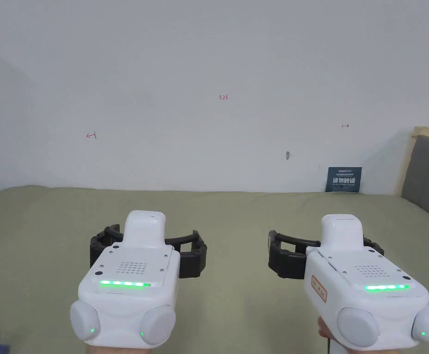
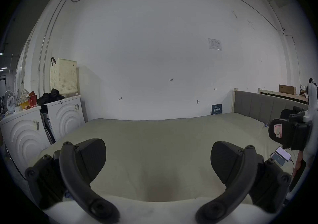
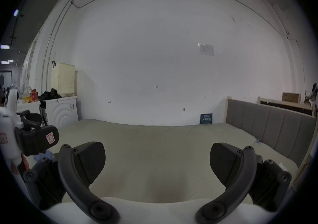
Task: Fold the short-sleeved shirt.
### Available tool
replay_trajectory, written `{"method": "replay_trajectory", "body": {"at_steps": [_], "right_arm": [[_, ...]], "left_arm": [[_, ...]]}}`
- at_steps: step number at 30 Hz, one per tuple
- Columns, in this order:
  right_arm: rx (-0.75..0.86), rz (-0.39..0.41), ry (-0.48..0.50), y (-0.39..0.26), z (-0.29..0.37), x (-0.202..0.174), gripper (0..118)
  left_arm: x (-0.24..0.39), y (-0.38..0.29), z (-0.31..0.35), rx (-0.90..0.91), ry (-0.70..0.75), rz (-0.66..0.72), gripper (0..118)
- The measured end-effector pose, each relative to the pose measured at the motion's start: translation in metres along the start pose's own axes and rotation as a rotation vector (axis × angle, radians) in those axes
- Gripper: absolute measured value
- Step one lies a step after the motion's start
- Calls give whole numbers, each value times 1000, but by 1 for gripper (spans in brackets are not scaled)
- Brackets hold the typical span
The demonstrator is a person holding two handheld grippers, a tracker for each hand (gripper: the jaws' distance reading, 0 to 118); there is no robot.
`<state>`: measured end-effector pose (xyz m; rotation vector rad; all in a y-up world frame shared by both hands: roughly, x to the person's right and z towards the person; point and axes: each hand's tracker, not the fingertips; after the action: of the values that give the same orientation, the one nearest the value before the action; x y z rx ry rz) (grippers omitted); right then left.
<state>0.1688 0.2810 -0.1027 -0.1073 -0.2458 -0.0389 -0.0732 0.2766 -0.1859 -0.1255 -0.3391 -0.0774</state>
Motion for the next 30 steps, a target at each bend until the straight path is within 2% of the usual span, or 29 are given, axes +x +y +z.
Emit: {"method": "replay_trajectory", "body": {"at_steps": [3,6,9,11,14,22,24,30], "right_arm": [[-8,26,-16,4,1,-2,118],[-51,70,-137,9,-1,-10,118],[-31,65,-99,8,1,-9,118],[-23,27,-49,8,2,-6,118],[-47,-15,-35,11,3,-2,118],[-44,-56,-27,8,0,9,118],[-55,-43,-59,7,-2,7,118],[-54,79,-140,2,-4,-5,118]], "left_arm": [[-1,1,-1,-2,1,6,118],[-1,2,-1,-4,2,11,118],[-2,3,0,-4,-1,7,118],[-2,4,1,-2,1,6,118],[-3,6,1,-4,-3,16,118],[-2,8,2,-7,-9,23,118],[-1,8,2,-9,-9,13,118],[0,8,2,-11,-16,15,118]]}}
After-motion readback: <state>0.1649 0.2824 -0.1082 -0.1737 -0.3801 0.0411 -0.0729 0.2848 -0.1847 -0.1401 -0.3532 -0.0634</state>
